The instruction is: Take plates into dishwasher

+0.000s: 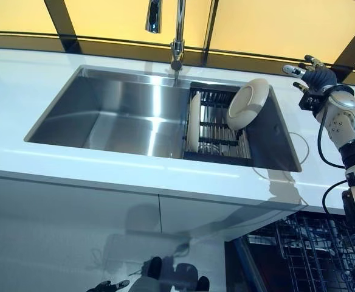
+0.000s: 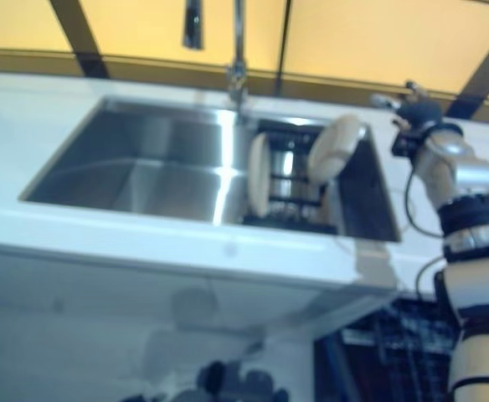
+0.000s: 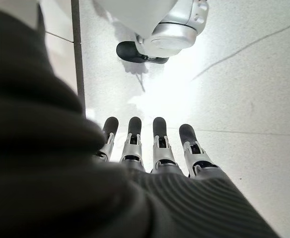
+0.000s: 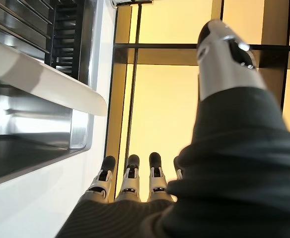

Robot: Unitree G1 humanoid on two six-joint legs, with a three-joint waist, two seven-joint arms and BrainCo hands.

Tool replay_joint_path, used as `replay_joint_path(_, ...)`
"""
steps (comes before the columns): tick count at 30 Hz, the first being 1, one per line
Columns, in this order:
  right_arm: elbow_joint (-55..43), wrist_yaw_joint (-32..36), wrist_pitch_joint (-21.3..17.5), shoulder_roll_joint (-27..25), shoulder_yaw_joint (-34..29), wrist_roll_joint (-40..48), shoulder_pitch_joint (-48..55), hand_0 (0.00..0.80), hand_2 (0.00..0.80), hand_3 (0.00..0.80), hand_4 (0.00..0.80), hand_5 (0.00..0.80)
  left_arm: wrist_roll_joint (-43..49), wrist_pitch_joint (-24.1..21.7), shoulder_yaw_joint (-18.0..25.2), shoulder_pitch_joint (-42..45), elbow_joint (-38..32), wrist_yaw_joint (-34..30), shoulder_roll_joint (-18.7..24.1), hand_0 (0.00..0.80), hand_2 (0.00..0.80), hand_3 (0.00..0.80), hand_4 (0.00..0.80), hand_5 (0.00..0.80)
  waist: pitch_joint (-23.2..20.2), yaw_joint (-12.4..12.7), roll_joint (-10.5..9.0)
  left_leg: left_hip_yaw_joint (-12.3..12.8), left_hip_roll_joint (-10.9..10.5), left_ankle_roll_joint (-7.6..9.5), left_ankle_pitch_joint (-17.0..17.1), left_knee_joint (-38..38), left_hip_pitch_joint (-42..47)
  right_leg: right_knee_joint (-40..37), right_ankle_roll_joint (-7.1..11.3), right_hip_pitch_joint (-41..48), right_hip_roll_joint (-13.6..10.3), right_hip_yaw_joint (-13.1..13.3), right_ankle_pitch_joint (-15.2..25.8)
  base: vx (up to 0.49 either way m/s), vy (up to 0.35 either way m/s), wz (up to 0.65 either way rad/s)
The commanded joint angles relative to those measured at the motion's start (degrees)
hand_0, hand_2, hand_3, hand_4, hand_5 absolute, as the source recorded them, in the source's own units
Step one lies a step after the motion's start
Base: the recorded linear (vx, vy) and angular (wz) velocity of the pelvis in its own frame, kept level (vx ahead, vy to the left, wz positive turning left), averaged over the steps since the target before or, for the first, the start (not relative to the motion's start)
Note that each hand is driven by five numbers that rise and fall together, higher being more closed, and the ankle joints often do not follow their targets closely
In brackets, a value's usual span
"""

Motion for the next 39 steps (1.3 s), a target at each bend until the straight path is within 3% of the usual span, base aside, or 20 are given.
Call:
replay_joint_path(1,0.25,-2.96,-4.03,-1.53,3.87,1.41,-9.19,0.000,0.000,0.000,0.000,0.000,-3.27,-2.77,-3.18,-2.27,1.75,-1.77,2.21,0.000,0.000,0.000,0.000,0.000,0.35,0.86,-1.19,0.32,0.91,-1.36,-1.44,-0.21,-1.16,-0.11,3.04,-3.15,-3.04,0.43,3.68,0.000,0.000,0.00)
replay_joint_path(12,0.49,-6.54,-3.27,-3.21,5.71,0.91,-11.98,0.000,0.000,0.000,0.000,0.000,-9.51,-7.78,-2.29,-2.21,-0.90,-3.68,2.62,0.000,0.000,0.000,0.000,0.000,3.08,0.95,-0.67,-0.26,1.19,-1.61,-0.77,-0.21,-3.54,-0.11,2.86,-5.50,-2.97,0.21,3.95,-0.006,-0.008,0.00)
replay_joint_path(39,3.37,-0.76,-0.40,-3.33,8.16,-0.58,-13.87,0.000,0.000,0.000,0.000,0.000,-12.37,-10.68,-3.80,-2.85,-2.74,-4.83,2.23,0.000,0.000,0.000,0.000,0.000,5.59,0.24,1.39,0.07,0.96,-1.56,-0.75,-0.21,-4.70,-0.11,2.84,-7.50,-3.92,0.19,4.43,0.000,0.000,0.00)
